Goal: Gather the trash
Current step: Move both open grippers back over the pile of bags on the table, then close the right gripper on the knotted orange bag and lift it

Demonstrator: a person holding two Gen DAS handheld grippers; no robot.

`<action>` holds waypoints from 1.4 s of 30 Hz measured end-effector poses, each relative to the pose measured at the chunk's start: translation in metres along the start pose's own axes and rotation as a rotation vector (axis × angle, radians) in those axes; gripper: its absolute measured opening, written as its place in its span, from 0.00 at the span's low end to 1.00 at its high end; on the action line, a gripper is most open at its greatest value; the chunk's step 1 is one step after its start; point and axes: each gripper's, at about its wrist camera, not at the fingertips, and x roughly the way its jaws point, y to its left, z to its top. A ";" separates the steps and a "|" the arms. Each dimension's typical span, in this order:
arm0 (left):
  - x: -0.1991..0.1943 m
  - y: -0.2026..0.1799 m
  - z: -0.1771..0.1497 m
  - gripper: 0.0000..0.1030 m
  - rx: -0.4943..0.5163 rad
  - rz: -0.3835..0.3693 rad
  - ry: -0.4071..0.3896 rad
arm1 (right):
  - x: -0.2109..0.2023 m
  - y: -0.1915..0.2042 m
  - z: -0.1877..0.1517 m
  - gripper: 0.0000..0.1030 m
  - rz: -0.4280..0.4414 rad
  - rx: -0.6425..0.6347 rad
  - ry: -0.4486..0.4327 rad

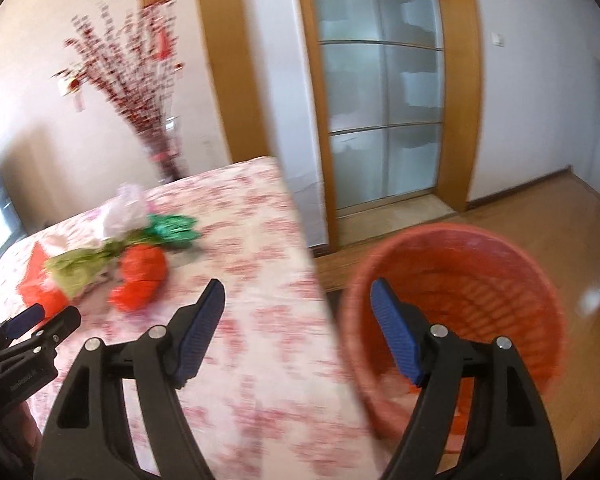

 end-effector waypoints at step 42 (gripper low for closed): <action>0.004 0.091 0.027 0.80 -0.139 0.000 -0.018 | 0.104 0.112 -0.003 0.38 0.154 -0.100 0.210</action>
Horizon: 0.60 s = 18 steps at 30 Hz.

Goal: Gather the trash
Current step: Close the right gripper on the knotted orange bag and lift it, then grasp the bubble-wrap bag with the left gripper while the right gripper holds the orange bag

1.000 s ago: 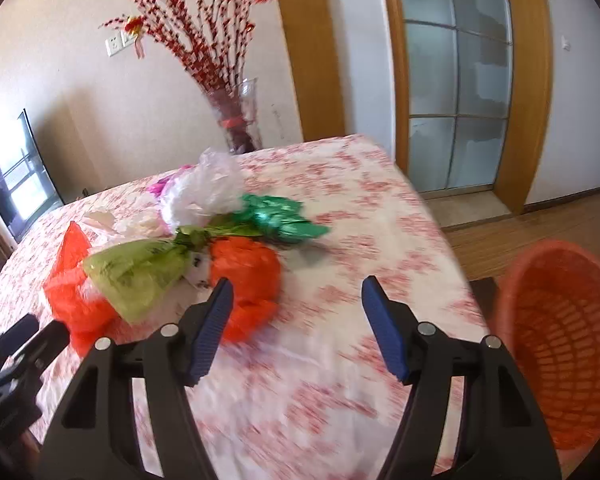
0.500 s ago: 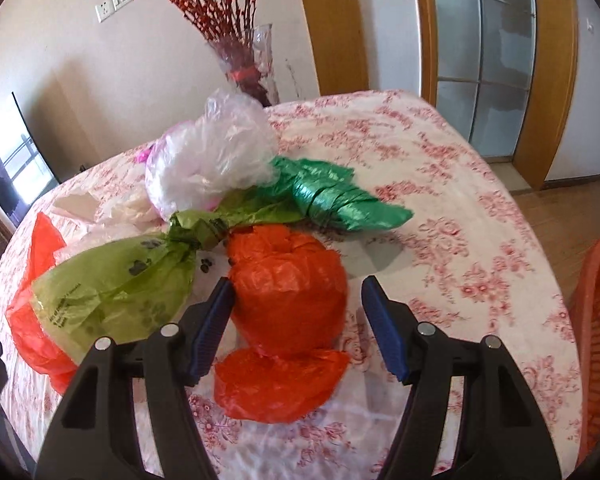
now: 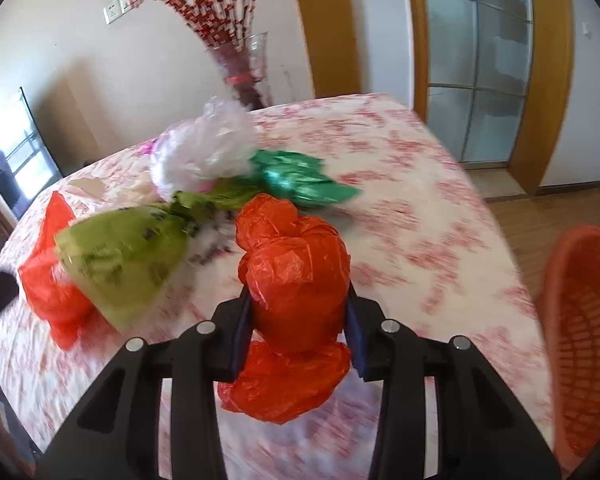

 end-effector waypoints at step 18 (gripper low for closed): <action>0.070 -0.044 0.056 0.66 0.052 0.065 0.119 | -0.052 -0.079 -0.020 0.38 -0.056 0.074 -0.051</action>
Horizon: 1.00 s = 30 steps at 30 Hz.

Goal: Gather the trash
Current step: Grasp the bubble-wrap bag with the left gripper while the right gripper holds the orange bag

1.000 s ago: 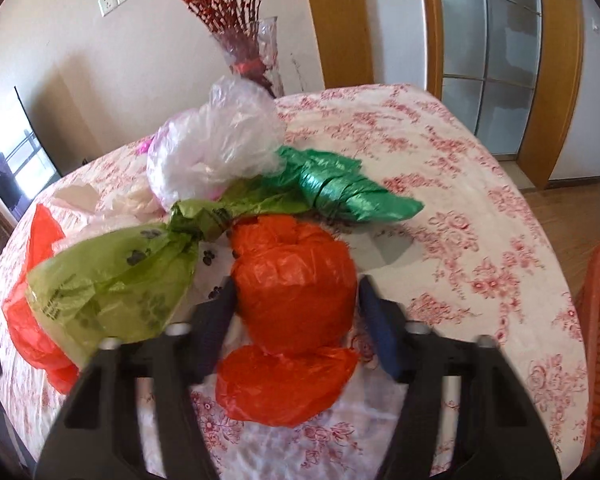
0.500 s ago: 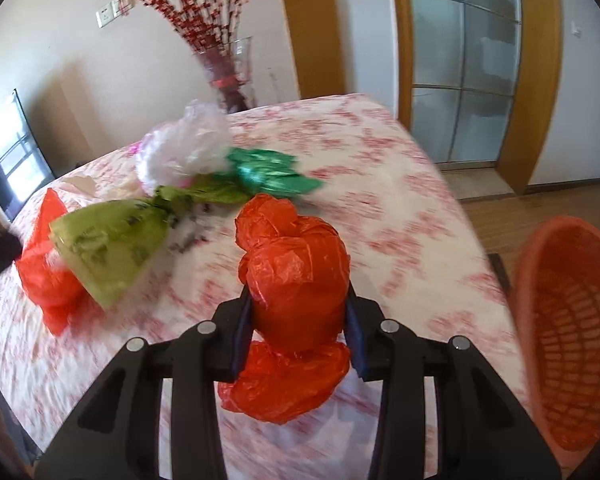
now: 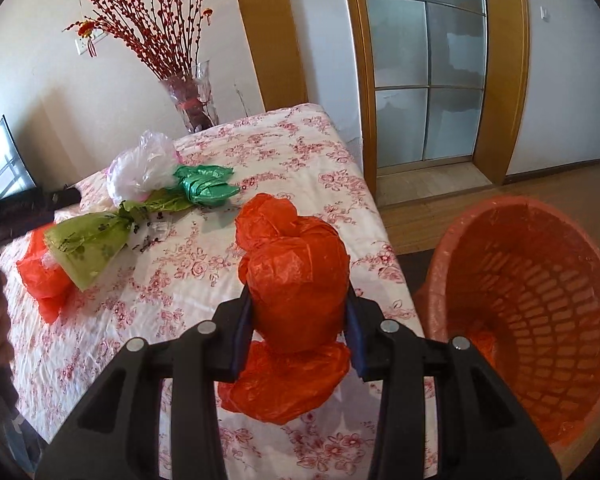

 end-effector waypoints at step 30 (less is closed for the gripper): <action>0.081 -0.011 0.042 0.17 -0.070 -0.080 0.130 | -0.002 -0.019 0.007 0.38 0.015 0.059 -0.022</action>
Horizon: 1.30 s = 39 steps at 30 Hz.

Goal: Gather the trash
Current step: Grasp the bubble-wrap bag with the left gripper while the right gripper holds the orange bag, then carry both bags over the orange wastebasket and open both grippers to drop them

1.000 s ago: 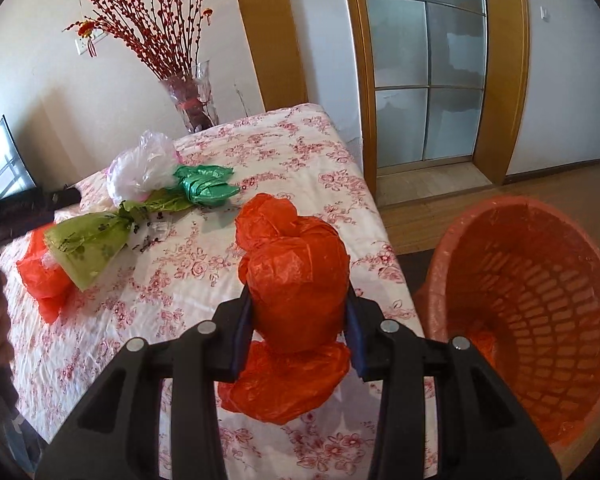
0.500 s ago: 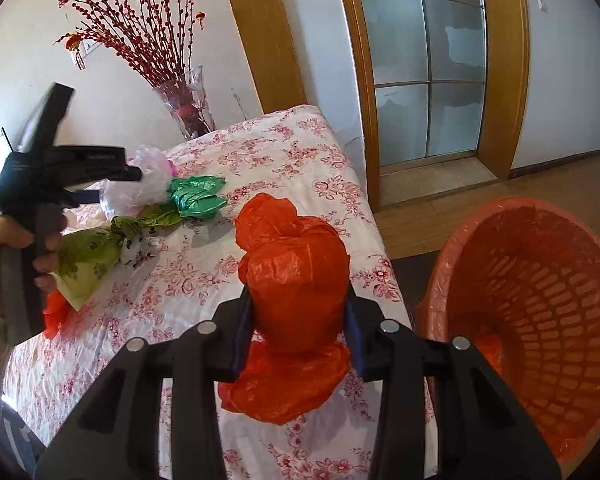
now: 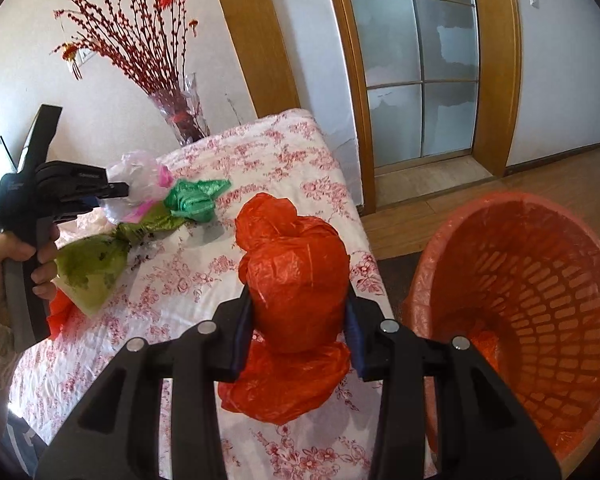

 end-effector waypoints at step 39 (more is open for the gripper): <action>-0.125 -0.189 -0.103 0.17 0.286 -0.321 -0.111 | -0.155 -0.100 -0.020 0.38 -0.170 0.157 -0.258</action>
